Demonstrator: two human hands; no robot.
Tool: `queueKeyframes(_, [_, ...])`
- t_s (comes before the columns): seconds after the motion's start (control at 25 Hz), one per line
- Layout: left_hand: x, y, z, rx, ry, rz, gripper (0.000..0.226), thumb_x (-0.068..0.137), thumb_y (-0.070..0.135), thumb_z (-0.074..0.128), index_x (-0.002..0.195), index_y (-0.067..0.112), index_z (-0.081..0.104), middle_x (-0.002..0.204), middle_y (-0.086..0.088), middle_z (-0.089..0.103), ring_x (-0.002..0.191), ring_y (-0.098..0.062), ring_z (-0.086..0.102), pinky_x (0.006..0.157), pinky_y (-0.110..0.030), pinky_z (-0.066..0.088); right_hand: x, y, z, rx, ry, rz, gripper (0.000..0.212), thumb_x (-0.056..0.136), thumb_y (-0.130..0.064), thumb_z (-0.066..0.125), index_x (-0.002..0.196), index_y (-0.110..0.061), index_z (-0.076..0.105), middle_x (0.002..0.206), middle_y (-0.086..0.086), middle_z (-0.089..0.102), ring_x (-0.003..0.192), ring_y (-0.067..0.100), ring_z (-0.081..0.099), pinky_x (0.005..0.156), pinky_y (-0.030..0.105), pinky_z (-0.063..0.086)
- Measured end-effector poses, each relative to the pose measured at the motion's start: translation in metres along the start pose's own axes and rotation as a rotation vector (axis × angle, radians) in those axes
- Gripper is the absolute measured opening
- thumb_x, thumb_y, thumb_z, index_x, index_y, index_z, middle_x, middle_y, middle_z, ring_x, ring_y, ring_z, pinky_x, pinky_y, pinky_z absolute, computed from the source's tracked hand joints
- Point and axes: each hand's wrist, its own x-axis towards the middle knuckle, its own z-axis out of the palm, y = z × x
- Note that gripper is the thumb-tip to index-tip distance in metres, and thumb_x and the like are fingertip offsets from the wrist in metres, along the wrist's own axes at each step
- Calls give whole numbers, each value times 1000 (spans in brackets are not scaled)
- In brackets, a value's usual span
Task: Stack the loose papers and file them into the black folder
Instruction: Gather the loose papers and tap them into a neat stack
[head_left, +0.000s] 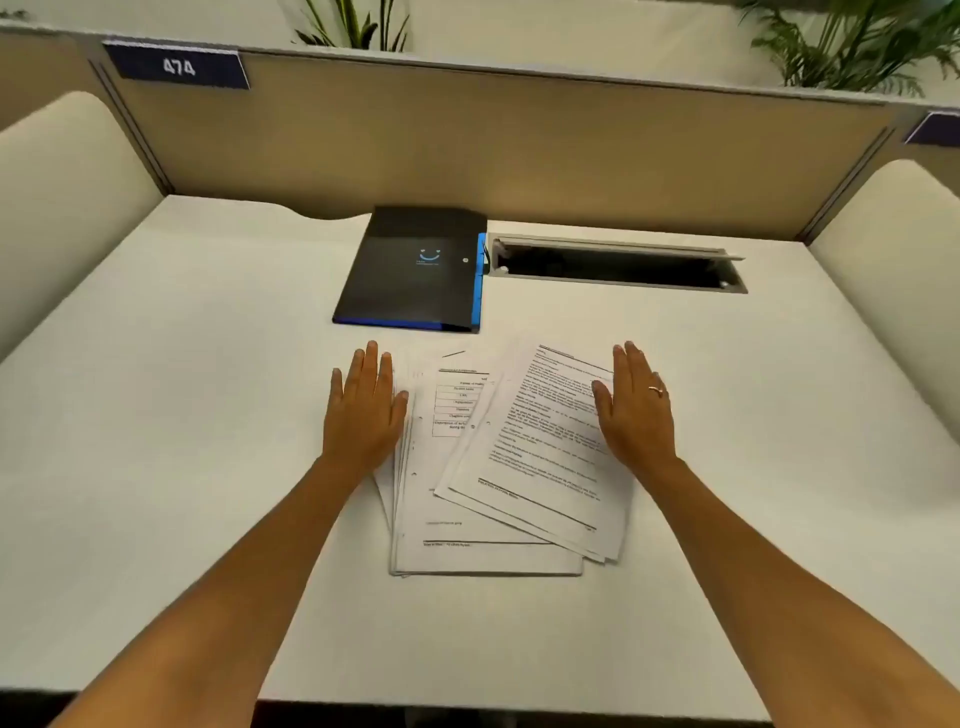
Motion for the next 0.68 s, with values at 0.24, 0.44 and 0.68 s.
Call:
queueKeyframes(0.24, [-41, -5, 29, -78, -90, -29, 54, 99, 35, 31, 146, 11, 20, 159, -11, 14, 146, -27, 9, 118, -51, 5, -60, 0, 30, -63, -141, 7, 51, 96, -31, 44, 139, -5, 37, 148, 20, 37, 137, 33, 34, 111, 50, 28])
queueKeyframes(0.44, [-43, -5, 29, -75, -74, -29, 58, 94, 40, 24, 145, 12, 25, 157, -10, 20, 146, -27, 14, 117, -49, 11, -70, -1, 34, -74, -153, 32, 46, 96, -33, 44, 136, -10, 43, 150, 18, 34, 138, 33, 31, 111, 50, 27])
queueKeyframes(0.68, [-47, -3, 24, -75, 154, -245, 43, 91, 26, 47, 129, 6, 45, 128, -26, 51, 112, -43, 49, 88, -53, 44, -70, 1, 30, 39, -39, 299, 61, 91, -47, 47, 138, -10, 36, 150, 22, 29, 138, 40, 25, 109, 54, 27])
